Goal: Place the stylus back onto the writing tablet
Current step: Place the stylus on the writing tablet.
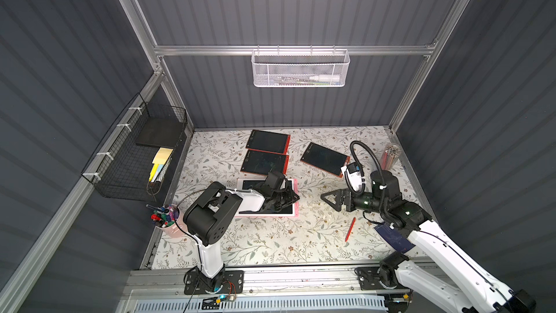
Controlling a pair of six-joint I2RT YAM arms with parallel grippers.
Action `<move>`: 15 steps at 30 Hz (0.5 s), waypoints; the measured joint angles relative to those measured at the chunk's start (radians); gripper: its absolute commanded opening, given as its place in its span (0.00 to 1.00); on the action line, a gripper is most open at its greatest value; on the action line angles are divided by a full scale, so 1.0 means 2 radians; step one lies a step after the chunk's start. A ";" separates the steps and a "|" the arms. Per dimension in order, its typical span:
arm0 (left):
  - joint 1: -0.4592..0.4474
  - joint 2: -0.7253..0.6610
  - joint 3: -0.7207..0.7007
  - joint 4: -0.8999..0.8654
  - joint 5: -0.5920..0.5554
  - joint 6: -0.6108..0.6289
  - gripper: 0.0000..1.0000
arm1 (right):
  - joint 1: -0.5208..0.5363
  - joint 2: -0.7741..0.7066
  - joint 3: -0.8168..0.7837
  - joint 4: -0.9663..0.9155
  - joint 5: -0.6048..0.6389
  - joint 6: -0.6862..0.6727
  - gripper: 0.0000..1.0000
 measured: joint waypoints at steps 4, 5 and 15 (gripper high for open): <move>0.004 -0.004 0.000 -0.008 -0.006 0.002 0.22 | 0.000 0.000 0.000 0.003 0.000 0.000 0.97; 0.006 -0.005 0.000 -0.009 -0.007 0.003 0.22 | 0.000 0.000 0.000 0.004 0.000 0.000 0.97; 0.016 -0.015 0.001 -0.024 -0.014 0.012 0.22 | 0.000 0.000 0.000 0.005 0.000 0.000 0.97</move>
